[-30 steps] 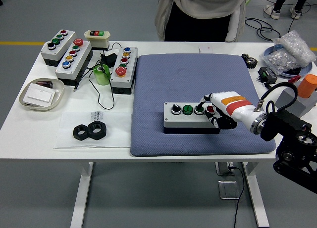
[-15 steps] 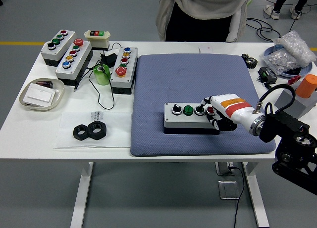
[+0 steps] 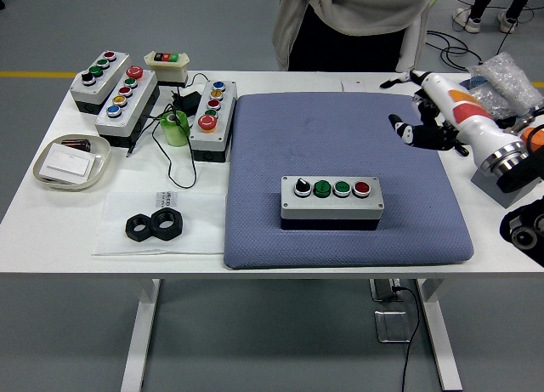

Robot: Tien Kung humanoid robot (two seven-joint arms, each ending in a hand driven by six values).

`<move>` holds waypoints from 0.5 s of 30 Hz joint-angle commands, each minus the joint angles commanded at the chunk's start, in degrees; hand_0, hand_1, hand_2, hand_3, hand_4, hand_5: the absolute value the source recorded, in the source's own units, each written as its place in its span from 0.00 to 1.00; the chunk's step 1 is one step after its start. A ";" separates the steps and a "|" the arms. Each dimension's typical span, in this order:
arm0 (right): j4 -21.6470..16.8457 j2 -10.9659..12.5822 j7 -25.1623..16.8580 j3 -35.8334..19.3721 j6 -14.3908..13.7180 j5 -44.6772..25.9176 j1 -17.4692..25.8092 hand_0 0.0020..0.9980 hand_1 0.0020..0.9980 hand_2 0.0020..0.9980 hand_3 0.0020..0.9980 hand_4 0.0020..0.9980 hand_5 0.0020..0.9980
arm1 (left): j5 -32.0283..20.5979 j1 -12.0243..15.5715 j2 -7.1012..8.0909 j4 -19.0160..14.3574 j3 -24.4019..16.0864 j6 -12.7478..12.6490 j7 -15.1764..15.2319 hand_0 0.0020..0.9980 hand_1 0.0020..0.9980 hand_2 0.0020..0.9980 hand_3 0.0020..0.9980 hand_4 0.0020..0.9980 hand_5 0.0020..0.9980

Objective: Pick up the button,place it on the desk,press the button,press the button

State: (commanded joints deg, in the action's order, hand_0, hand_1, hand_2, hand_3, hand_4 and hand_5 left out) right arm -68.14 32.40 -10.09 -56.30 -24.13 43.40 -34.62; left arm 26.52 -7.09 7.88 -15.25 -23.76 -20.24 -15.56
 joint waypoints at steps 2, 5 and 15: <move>0.97 -0.10 -0.03 -0.23 0.15 -4.47 0.45 0.90 0.81 0.88 0.89 0.63 0.22 | 0.11 0.10 -0.01 0.01 -0.08 0.00 0.00 0.74 0.77 0.85 0.76 0.52 1.00; 1.76 -0.34 0.11 -0.49 0.24 -11.92 0.90 0.90 0.81 0.87 0.88 0.63 0.25 | 0.36 0.19 -0.01 0.03 -0.23 0.05 -0.03 0.74 0.77 0.85 0.76 0.52 1.00; 2.16 -0.79 0.78 -1.26 0.19 -36.12 1.21 0.90 0.81 0.87 0.88 0.63 0.27 | 1.00 0.11 -0.08 0.28 -0.79 0.08 -0.05 0.74 0.77 0.85 0.76 0.52 1.00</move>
State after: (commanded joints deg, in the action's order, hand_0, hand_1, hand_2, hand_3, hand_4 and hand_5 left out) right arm -65.99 31.61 -9.32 -57.57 -23.94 7.27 -33.41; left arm 27.52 -6.98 7.80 -14.97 -24.56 -20.16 -15.61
